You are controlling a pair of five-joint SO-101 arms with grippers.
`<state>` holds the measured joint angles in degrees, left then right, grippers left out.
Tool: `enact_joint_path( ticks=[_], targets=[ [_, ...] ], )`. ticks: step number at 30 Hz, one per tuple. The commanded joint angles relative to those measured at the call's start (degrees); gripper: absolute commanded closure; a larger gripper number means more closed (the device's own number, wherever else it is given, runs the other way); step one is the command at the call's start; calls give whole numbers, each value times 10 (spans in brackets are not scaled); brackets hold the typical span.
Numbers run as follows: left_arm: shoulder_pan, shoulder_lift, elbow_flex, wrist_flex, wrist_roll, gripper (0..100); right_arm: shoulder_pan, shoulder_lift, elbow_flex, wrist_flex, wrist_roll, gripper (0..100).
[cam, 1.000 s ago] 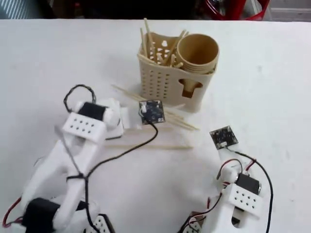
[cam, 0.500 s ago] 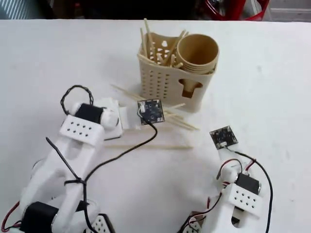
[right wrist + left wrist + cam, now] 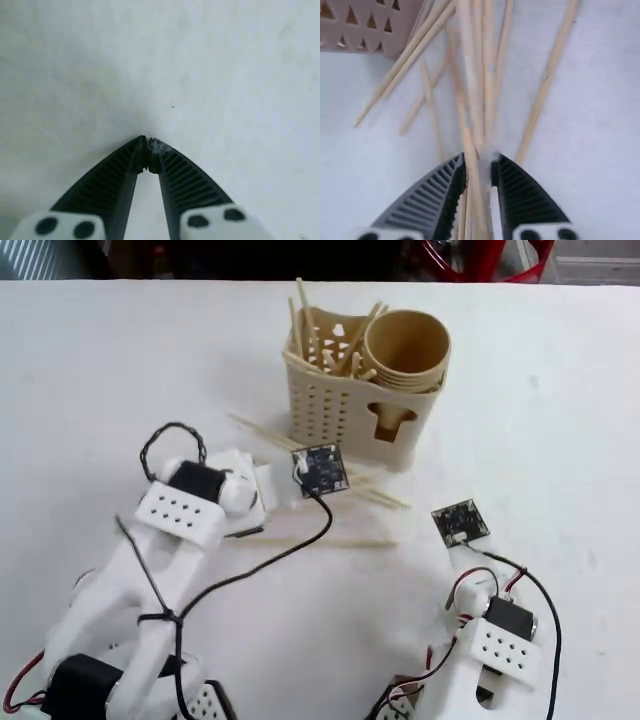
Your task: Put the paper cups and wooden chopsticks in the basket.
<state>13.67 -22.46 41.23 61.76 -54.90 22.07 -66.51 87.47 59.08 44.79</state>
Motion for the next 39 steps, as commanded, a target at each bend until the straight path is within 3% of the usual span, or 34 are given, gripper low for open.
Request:
enact_joint_path(
  ticks=[1, 12, 23, 27, 33, 36, 39],
  targets=[
    [-16, -2, 40, -79, 7, 884, 2, -5, -3, -8, 4, 981],
    [-14, -1, 81, -149, 10, 880, 2, -5, -3, -8, 4, 981],
    [43, 50, 138, -131, -32, 880, 2, -5, -3, -8, 4, 981],
    [38, 105, 119, -153, -24, 880, 2, -5, -3, -8, 4, 981],
    [36, 169, 52, -120, -13, 890, 2, -5, -3, -8, 4, 981],
    [35, 168, 47, -118, -17, 924, 2, -5, -3, -8, 4, 981],
    [37, 134, 52, -114, -17, 896, 1, -5, -3, -8, 4, 981]
  ],
)
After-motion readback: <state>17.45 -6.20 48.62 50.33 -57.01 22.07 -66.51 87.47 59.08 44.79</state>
